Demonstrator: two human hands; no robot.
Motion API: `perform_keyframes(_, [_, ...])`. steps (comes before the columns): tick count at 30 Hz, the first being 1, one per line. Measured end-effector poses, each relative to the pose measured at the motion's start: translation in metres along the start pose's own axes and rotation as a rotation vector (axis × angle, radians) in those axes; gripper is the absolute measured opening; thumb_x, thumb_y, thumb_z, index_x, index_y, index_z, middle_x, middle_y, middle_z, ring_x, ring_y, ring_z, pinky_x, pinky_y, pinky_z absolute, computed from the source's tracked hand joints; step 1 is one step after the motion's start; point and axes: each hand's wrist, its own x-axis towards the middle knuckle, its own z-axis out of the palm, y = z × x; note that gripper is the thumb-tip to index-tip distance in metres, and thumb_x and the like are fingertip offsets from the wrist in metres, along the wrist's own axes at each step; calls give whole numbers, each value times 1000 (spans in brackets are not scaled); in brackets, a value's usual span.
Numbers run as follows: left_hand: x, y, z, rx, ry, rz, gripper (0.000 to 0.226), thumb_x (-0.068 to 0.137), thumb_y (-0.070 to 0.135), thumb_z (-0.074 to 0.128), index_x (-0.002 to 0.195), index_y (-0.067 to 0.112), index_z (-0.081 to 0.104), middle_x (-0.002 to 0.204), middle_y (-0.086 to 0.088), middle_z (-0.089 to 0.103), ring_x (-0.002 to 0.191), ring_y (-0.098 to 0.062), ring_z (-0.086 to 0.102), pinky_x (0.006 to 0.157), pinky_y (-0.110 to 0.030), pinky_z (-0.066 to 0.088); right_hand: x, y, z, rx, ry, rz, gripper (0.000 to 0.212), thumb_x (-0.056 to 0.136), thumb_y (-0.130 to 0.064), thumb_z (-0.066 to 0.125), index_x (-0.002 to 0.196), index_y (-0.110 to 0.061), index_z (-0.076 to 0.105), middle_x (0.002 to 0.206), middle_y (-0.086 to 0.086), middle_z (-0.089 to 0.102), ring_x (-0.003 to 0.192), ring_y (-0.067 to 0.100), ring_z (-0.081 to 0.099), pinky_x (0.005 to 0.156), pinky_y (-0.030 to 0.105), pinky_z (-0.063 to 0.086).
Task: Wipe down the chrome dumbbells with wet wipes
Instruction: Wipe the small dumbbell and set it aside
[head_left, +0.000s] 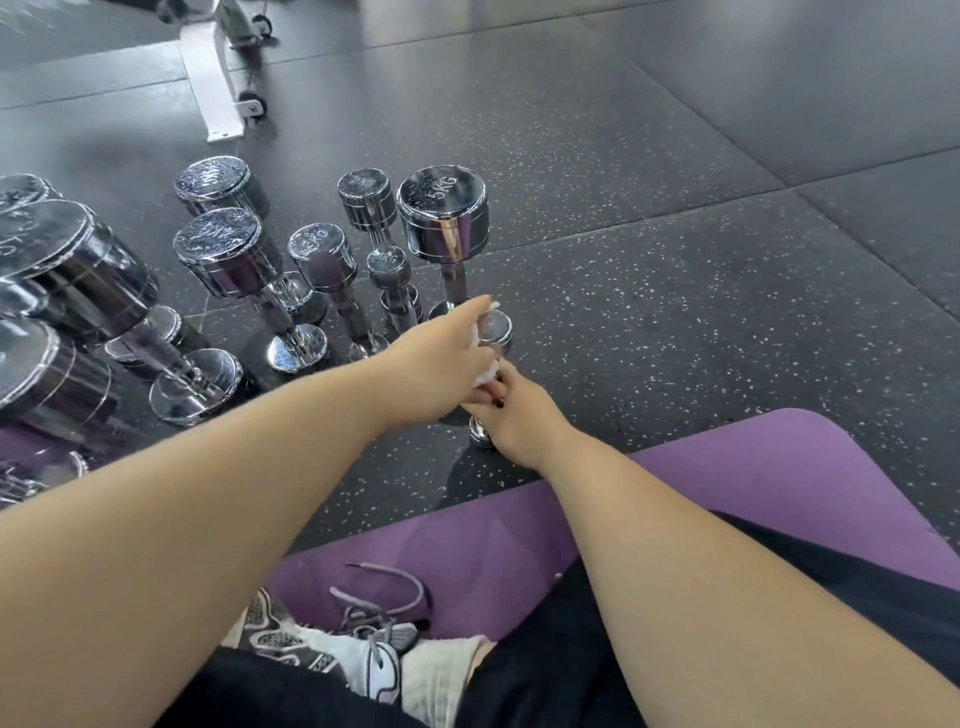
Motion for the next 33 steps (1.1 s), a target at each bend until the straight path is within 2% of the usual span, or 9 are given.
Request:
perform_keyframes(3, [0, -9, -3, 196, 50, 19, 64, 97, 28, 59, 151, 26, 26, 83, 3, 64, 65, -12, 70, 60, -29, 58, -4, -2, 1, -46, -7, -8, 32, 97, -25, 57, 127, -17, 48, 104, -3, 57, 103, 23, 57, 87, 34, 45])
perform_keyframes(7, [4, -2, 3, 534, 146, 75, 59, 92, 55, 54, 139, 23, 40, 113, 3, 54, 98, -18, 56, 77, -29, 40, -4, 0, 3, -28, 5, -10, 31, 97, -27, 59, 124, -15, 51, 109, 2, 63, 108, 25, 58, 92, 35, 45])
perform_keyframes(10, [2, 9, 9, 252, 41, 40, 24, 99, 25, 39, 123, 24, 38, 102, 0, 48, 86, -19, 50, 65, -30, 37, 3, 4, 4, 19, 12, 7, 26, 96, -25, 59, 121, -21, 50, 109, 0, 64, 104, 24, 56, 93, 34, 43])
perform_keyframes(14, [6, 4, 1, 261, -25, -25, 65, 99, 13, 44, 155, 21, 11, 105, -9, 61, 65, -13, 47, 45, -17, 37, 8, 10, 7, -5, 14, 12, 31, 96, -20, 58, 77, -33, 37, 76, -19, 43, 83, 14, 43, 82, 25, 36])
perform_keyframes(17, [4, -7, 0, 184, 74, 6, 77, 93, 24, 64, 156, 27, 18, 123, 0, 61, 78, -9, 60, 60, -13, 47, 3, 7, 7, -47, 16, -10, 6, 98, -23, 57, 101, -25, 52, 80, -21, 46, 90, 15, 52, 81, 26, 40])
perform_keyframes(19, [7, -11, 2, 164, 161, 36, 76, 84, 34, 74, 149, 29, 36, 117, 5, 63, 78, -10, 65, 72, -22, 54, 0, 4, 5, -38, 24, -23, 28, 99, -24, 55, 125, -17, 53, 88, -17, 53, 97, 17, 54, 80, 26, 40])
perform_keyframes(27, [27, 13, 11, 1118, 275, 175, 29, 100, 32, 37, 79, 16, 49, 83, 0, 52, 81, -27, 53, 66, -33, 41, 1, 0, 10, -123, 32, 24, 28, 99, -28, 55, 121, -13, 50, 88, -3, 57, 92, 26, 57, 72, 27, 37])
perform_keyframes(30, [42, 29, 5, 963, 37, -17, 24, 99, 14, 38, 76, 13, 47, 78, -4, 46, 81, -28, 46, 73, -40, 49, 1, 0, 11, -135, 12, 17, 30, 98, -30, 55, 123, -13, 51, 91, -6, 54, 90, 21, 56, 72, 28, 38])
perform_keyframes(33, [43, 30, -8, 363, 0, -250, 35, 103, 17, 34, 121, -2, 58, 81, -9, 53, 66, -24, 47, 61, -28, 46, -1, -1, 11, -143, 29, 16, 19, 97, -31, 57, 107, -19, 47, 85, -1, 56, 85, 27, 55, 66, 31, 39])
